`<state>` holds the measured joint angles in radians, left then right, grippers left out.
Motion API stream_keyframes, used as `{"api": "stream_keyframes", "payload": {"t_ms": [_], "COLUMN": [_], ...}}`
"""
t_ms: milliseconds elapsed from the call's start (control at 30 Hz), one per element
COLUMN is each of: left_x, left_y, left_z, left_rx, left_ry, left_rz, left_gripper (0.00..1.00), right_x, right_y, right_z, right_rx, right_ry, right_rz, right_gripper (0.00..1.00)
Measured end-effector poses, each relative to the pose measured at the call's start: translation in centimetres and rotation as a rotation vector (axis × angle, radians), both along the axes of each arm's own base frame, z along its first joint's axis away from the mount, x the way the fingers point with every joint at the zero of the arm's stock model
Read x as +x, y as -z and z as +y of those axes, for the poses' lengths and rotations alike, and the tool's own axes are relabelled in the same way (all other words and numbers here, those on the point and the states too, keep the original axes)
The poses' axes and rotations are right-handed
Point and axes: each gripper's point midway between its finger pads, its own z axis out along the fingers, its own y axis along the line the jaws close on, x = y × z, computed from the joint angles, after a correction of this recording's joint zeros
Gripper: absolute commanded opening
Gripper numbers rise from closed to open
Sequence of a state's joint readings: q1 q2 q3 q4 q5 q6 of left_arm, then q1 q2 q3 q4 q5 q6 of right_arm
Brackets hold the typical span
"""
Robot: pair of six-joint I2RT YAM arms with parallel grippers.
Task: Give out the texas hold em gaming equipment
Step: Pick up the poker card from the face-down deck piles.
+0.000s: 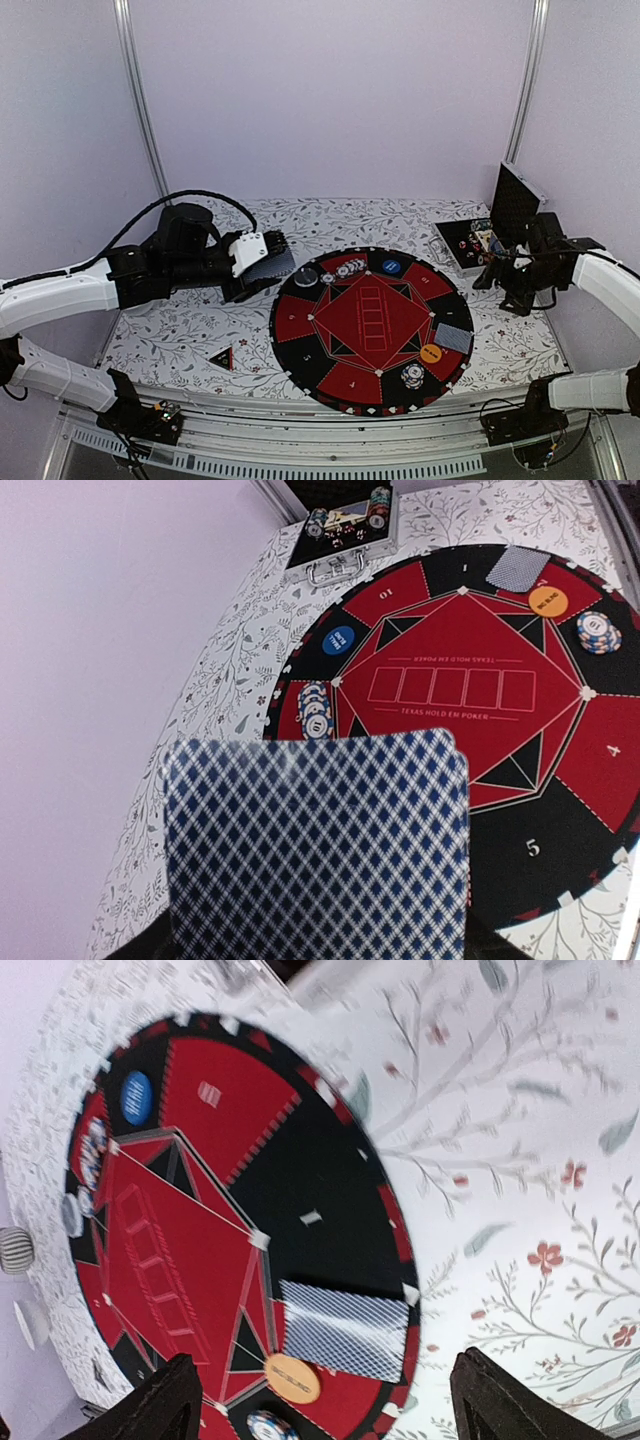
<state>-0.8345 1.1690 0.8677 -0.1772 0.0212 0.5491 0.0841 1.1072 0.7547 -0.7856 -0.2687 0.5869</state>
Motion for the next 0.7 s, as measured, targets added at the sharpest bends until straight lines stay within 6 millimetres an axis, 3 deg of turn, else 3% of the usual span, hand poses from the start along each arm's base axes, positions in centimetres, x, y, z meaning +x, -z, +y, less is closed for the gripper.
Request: {"api": "stream_keyframes", "payload": {"t_ms": [100,167,267,367,467,500,600,700], "left_x": [-0.1,-0.2,-0.4,-0.6,-0.7,-0.7,-0.7,-0.7], "left_y": [0.0,0.0,-0.1,-0.1,-0.1,-0.1,-0.1,-0.1], "left_z": [-0.1,-0.2,-0.3,-0.4,-0.5,-0.5,-0.5,-0.5], "left_rx": [-0.001,-0.003,-0.005,-0.005,-0.004,-0.003,-0.002,-0.002], "left_ry": [0.008,0.016,0.03,0.046,0.055,0.056,0.057,0.057], "left_rz": [0.002,0.003,0.002,0.0,-0.002,-0.003,-0.004,-0.004], "left_gripper": [0.64,0.64,0.64,0.64,0.64,0.64,0.64,0.64], "right_x": [3.5,5.1,6.2,5.1,3.1,2.7,1.6,0.9], "right_y": [-5.2,-8.0,-12.3,-15.7,-16.9,-16.9,-16.3,-15.1], "right_z": [1.1,4.6,15.7,26.3,32.4,33.6,36.6,38.0], "right_rx": [-0.02,-0.018,0.103,0.289,0.429,0.458,0.532,0.564], "right_ry": [-0.041,-0.159,-0.497,-0.799,-0.989,-1.028,-1.128,-1.177], "right_rz": [-0.163,-0.246,-0.37,-0.478,-0.515,-0.516,-0.505,-0.489], "right_gripper": [0.89,0.9,0.91,0.91,0.91,0.91,0.91,0.91]}}
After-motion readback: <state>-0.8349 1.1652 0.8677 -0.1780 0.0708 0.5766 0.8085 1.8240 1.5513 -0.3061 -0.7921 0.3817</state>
